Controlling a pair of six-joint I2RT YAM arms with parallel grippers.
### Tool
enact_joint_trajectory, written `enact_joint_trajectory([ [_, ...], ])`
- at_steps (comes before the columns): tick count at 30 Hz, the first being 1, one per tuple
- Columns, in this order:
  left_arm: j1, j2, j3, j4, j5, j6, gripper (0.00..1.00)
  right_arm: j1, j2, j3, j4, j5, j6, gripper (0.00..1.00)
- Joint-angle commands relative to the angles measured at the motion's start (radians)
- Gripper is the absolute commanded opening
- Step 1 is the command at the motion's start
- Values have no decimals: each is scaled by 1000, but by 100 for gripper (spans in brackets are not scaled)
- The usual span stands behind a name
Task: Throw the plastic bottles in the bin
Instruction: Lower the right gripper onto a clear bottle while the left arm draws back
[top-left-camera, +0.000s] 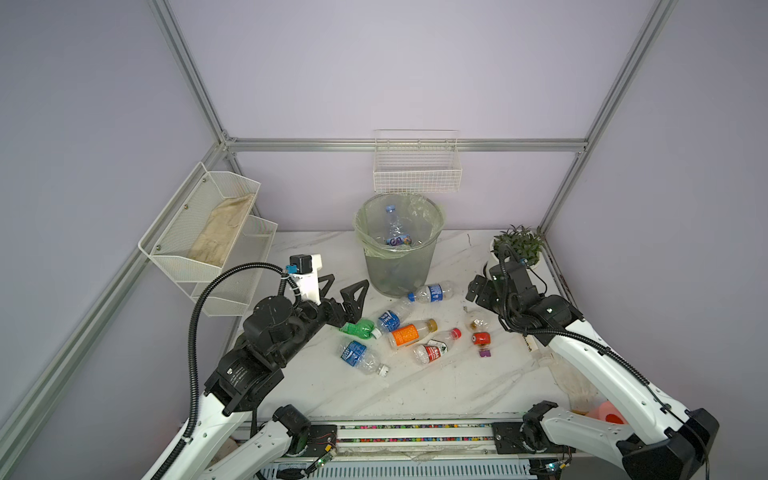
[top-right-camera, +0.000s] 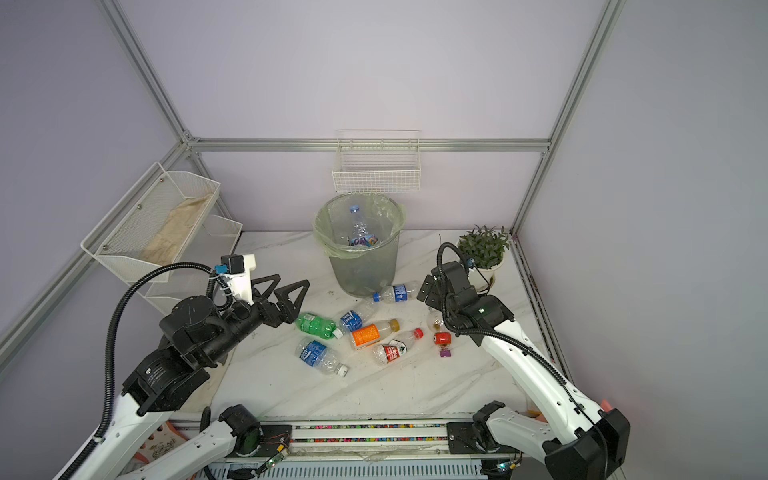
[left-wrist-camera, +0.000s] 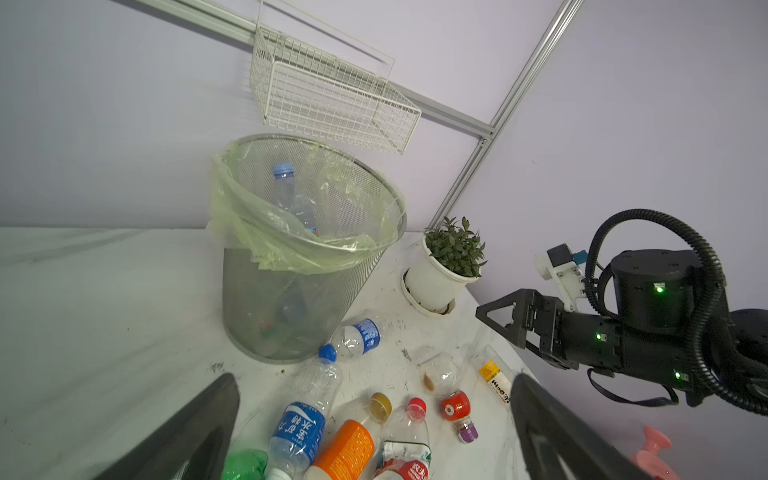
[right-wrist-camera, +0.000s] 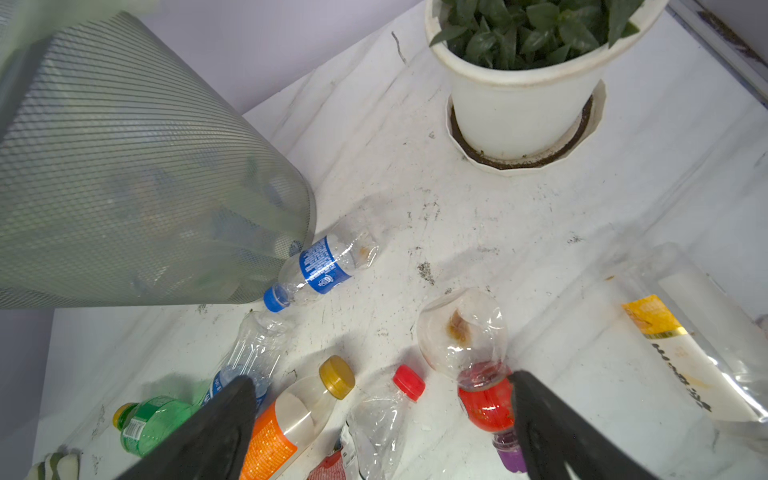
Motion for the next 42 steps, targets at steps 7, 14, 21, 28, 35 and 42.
enact_joint_trajectory([
  [7, -4, -127, -107, -92, -28, -58, 100, -87, 95, -89, -29, -95, 19, 97],
  [14, -3, -205, -159, -151, -50, -71, 100, -88, 131, -154, -6, -81, 19, 97],
  [21, -4, -229, -179, -173, -69, -74, 100, -88, 211, -243, 104, -116, 10, 97],
  [28, -4, -217, -190, -175, -78, -69, 100, -88, 301, -255, 176, -109, -5, 97],
  [35, -5, -189, -199, -172, -97, -62, 100, -88, 425, -231, 218, -82, -29, 97],
  [42, -4, -155, -210, -151, -99, -55, 100, -88, 512, -237, 266, -45, -41, 95],
])
